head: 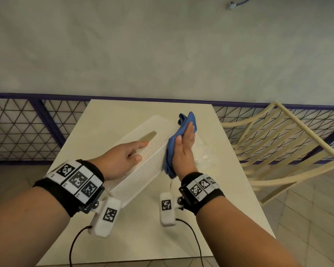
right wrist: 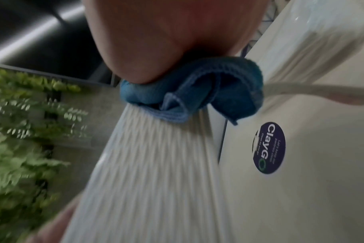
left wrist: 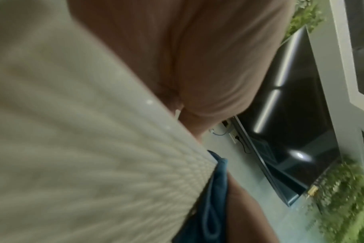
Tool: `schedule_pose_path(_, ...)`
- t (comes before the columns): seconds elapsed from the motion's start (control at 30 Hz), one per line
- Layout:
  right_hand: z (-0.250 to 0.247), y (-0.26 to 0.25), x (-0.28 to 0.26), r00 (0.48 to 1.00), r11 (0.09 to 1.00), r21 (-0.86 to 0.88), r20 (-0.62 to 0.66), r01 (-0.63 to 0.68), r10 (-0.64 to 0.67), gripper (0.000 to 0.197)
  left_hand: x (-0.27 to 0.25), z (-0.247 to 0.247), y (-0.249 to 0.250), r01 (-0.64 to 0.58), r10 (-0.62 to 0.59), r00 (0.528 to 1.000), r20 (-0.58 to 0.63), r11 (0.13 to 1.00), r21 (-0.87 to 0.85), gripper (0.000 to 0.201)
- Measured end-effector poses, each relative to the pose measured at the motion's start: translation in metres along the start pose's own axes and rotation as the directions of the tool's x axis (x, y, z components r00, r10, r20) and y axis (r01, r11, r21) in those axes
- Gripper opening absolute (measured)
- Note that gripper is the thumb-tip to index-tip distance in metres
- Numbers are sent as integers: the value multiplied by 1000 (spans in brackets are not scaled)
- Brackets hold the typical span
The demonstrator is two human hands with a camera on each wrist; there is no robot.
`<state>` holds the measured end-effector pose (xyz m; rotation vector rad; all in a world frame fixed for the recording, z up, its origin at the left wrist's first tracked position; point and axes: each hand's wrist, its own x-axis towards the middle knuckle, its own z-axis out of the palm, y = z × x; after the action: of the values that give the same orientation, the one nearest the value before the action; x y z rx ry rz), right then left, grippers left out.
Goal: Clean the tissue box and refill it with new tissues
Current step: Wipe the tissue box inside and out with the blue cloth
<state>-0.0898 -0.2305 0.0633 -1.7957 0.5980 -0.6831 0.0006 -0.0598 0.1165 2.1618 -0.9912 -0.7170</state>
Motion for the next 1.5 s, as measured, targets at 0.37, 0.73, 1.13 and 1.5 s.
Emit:
schedule_pose_path(0.37, -36, 2, -20, 910, 787, 460, 271, -410, 315, 74, -13, -29, -34, -90, 51, 993, 106, 911, 402, 51)
schedule_pose_path(0.73, 29, -43, -25, 956, 783, 549, 135, -292, 262, 78, -4, 39, -7, 17, 409, 762, -502, 762, 647, 72)
schedule_pose_path(1.13, -12, -58, -25, 986, 860, 510, -122, -37, 115, 33, -20, -6, -31, -69, 294, 687, -665, 937, 343, 92)
schedule_pose_path(1.5, 34, -63, -36, 922, 889, -289, 263, 355, -283, 46, -12, -4, -30, -249, 337, 680, -651, 942, 227, 77)
